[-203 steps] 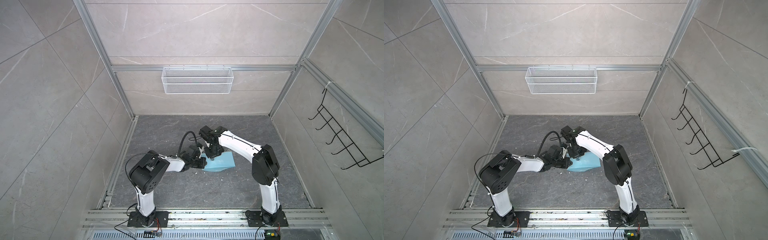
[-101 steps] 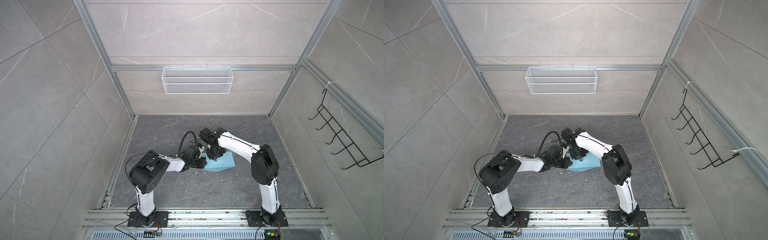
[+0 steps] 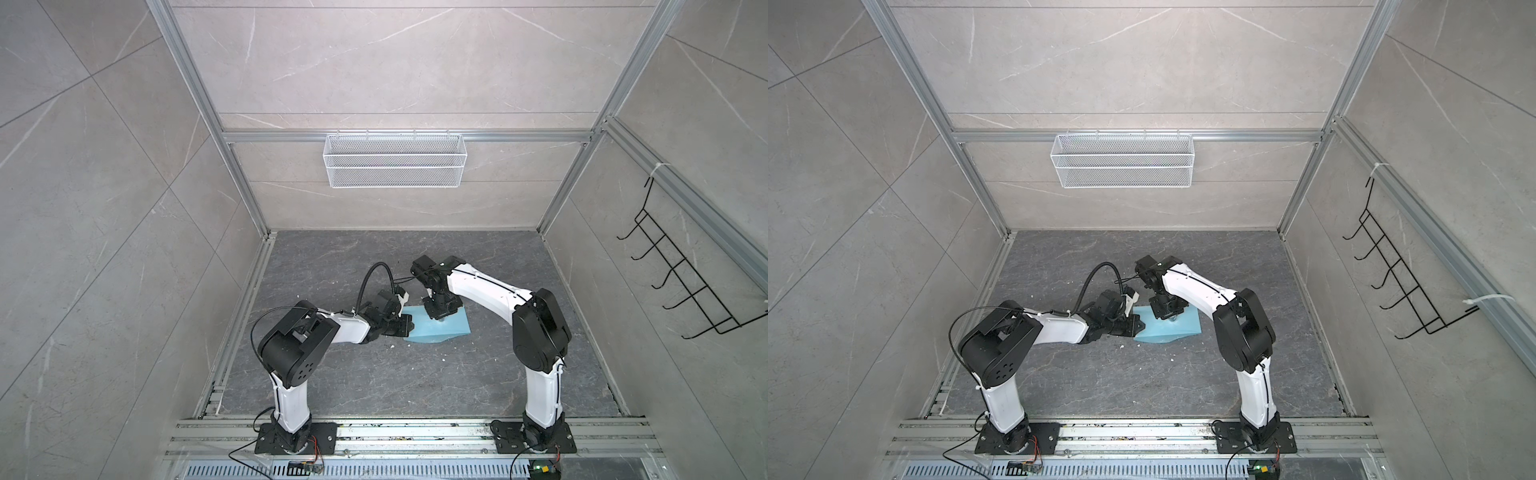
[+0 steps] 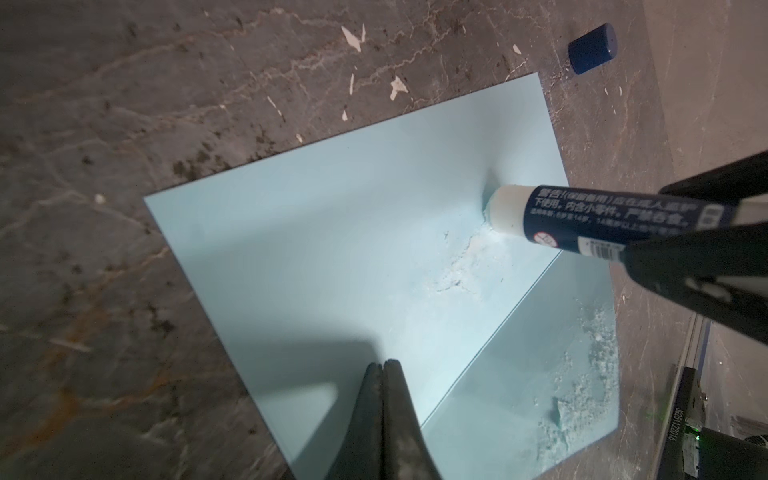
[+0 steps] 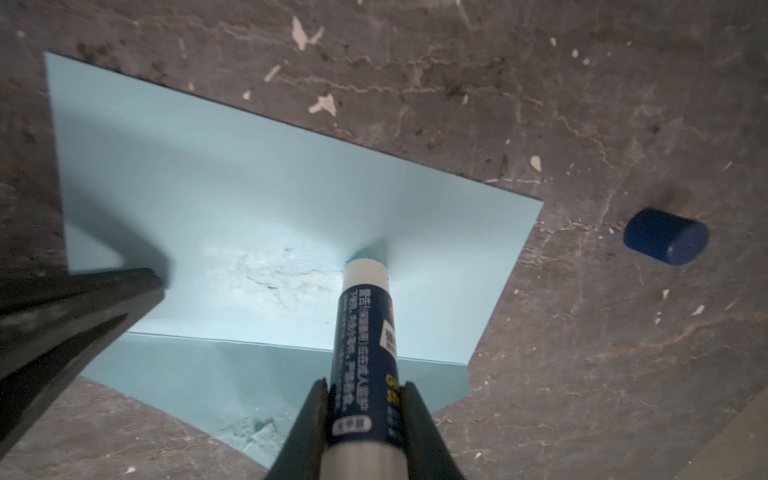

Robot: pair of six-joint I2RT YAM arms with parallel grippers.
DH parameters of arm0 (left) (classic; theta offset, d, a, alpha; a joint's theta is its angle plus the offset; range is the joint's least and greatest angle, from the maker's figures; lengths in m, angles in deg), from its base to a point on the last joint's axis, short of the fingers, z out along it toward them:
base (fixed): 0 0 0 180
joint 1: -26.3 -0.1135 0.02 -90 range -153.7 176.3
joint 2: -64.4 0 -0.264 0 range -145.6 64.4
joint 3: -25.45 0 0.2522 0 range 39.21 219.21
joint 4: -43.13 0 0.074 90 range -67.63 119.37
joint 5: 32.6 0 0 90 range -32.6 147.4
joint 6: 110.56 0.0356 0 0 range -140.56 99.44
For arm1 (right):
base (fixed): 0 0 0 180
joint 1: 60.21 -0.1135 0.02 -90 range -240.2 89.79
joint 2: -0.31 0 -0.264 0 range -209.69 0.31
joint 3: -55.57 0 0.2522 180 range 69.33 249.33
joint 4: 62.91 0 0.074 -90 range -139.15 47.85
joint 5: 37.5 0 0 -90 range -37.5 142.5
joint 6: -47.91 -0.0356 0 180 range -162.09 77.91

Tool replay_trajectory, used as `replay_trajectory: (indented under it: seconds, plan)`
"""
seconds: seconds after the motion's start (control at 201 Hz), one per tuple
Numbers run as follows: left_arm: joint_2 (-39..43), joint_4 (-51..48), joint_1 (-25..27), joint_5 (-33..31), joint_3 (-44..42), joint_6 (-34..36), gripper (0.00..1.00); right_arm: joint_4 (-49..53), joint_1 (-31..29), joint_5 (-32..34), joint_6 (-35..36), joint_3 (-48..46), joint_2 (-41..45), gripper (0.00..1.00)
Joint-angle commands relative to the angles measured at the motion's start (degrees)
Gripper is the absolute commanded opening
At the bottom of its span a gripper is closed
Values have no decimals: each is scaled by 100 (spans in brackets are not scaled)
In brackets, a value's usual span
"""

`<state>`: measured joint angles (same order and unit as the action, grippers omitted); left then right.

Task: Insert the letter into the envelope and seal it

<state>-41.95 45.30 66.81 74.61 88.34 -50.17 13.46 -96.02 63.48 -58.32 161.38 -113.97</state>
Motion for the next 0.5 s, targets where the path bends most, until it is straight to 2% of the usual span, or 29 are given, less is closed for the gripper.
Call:
replay_trajectory:
  seconds: [0.0, 0.214, 0.498]
  plan:
    - [-308, -428, 9, -141, -96, -19, 0, 174, 227, 286, 120, -313, 96, 0]
    - [-275, -446, 9, -144, -96, -17, 0, 8, 378, -53, 175, -390, 385, 0]
    - [-273, -468, 9, -154, -63, -4, 0, -183, 603, -668, 282, -340, 1625, 0]
